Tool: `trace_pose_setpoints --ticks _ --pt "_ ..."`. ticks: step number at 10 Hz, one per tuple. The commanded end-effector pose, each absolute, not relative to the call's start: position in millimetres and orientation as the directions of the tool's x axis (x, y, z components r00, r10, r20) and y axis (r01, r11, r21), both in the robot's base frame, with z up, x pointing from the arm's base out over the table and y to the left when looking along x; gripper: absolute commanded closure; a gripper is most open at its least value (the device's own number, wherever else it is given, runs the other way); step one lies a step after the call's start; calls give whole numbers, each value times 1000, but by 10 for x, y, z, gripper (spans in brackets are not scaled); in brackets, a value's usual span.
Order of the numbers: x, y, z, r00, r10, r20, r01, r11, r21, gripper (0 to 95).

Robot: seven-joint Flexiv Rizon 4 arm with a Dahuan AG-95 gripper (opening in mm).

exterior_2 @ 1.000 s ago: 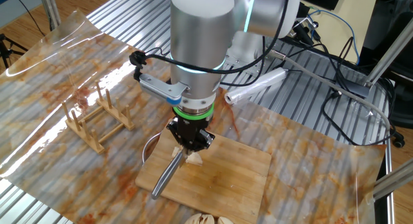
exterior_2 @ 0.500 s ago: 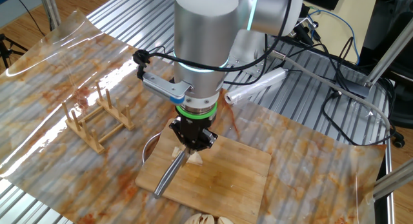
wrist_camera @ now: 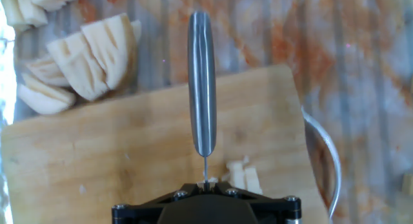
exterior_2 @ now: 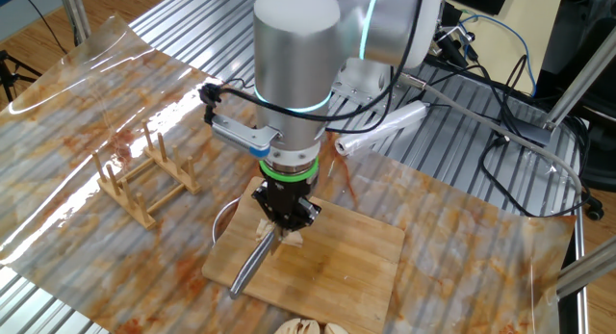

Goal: Slice the lotus root

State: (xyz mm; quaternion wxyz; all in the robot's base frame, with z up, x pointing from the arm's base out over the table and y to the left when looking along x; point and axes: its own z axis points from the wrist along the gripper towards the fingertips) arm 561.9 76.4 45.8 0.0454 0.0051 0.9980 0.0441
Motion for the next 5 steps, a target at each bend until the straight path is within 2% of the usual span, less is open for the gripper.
trace_pose_setpoints --ticks 1,5 --pt "5617 771 450 -995 17 -98 8 996 85 950" --pt "5619 801 540 -996 12 -83 7 998 62 950"
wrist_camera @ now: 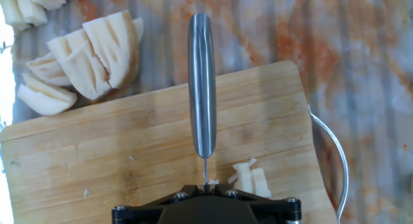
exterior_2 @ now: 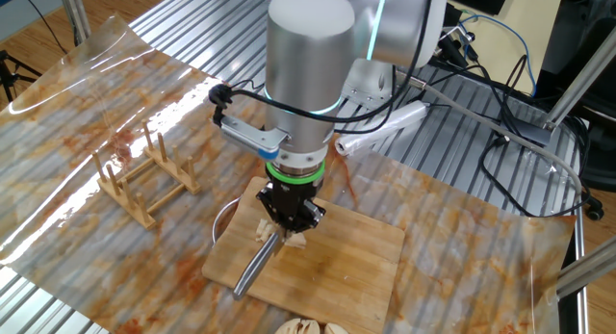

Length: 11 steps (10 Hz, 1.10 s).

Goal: Slice the lotus root

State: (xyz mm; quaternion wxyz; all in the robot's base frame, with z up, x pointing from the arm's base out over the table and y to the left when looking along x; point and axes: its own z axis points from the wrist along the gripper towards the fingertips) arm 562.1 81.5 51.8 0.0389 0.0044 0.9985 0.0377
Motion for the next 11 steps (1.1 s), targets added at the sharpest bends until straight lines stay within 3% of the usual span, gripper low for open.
trace_pose_setpoints --ticks 1,5,9,11 --pt "5618 810 596 -997 13 -76 9 998 55 950" --pt "5620 812 703 -998 7 -62 5 999 31 950" --pt "5615 716 405 -993 -6 -119 -13 999 53 950" --pt "5612 765 447 -994 31 -108 21 995 93 950"
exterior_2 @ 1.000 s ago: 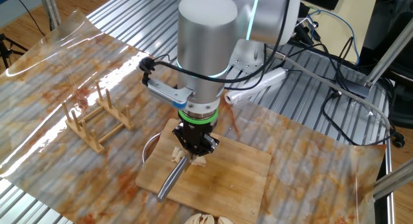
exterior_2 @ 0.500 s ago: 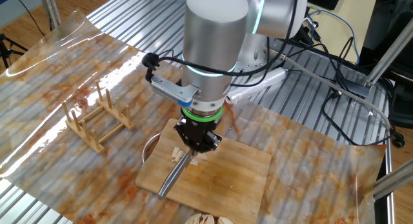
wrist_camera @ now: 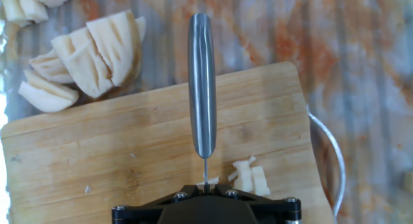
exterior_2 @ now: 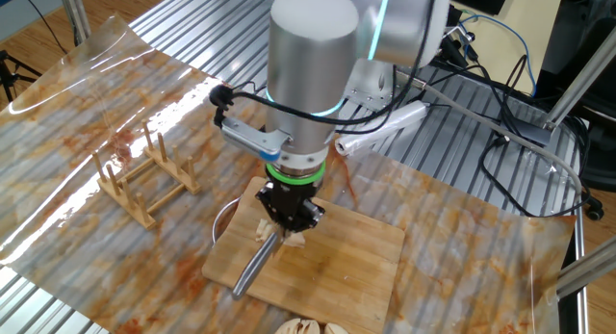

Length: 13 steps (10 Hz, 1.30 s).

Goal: Slice the lotus root

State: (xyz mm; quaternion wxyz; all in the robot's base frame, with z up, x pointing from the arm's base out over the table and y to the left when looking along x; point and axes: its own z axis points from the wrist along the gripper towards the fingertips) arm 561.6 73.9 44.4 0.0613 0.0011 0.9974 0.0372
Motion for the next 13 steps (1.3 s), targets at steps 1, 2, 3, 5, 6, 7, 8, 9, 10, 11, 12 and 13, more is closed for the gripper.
trace_pose_setpoints --ticks 1,2,3,5,6,7,8,9,10,11,12,13 --pt "5610 803 477 -994 37 -105 28 996 87 950" --pt "5602 813 479 -994 29 -105 22 998 65 950" --pt "5602 792 462 -994 25 -108 18 998 64 950" --pt "5603 787 458 -994 24 -108 17 998 65 950" --pt "5603 788 458 -994 27 -109 20 998 64 950" --pt "5603 788 458 -993 29 -111 22 998 63 950" --pt "5603 788 458 -993 31 -113 24 998 62 950" --pt "5603 788 458 -993 32 -112 25 998 61 950" --pt "5603 788 458 -995 35 -99 29 998 56 950" --pt "5603 788 458 -997 42 -69 39 998 49 950" --pt "5603 788 458 -998 52 -46 50 998 44 950" --pt "5603 788 458 -998 56 -23 55 998 34 950"
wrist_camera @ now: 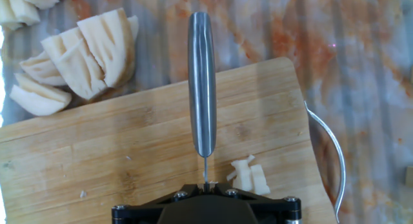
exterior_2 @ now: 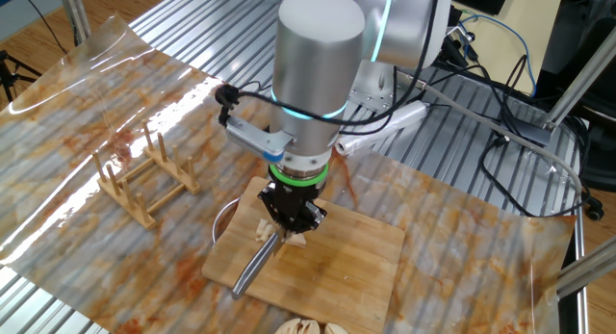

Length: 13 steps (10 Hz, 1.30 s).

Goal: Slice the lotus root

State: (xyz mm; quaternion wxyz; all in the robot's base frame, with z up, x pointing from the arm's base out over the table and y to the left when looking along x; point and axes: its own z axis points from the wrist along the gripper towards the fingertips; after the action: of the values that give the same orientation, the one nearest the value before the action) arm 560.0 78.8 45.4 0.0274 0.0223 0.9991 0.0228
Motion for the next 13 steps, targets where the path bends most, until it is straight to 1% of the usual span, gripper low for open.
trace_pose_setpoints --ticks 1,8,13 --pt "5603 788 458 -998 62 -12 61 998 34 950" --pt "5603 788 458 -997 77 -22 76 996 40 950" --pt "5608 753 573 -995 89 -46 87 995 50 950"
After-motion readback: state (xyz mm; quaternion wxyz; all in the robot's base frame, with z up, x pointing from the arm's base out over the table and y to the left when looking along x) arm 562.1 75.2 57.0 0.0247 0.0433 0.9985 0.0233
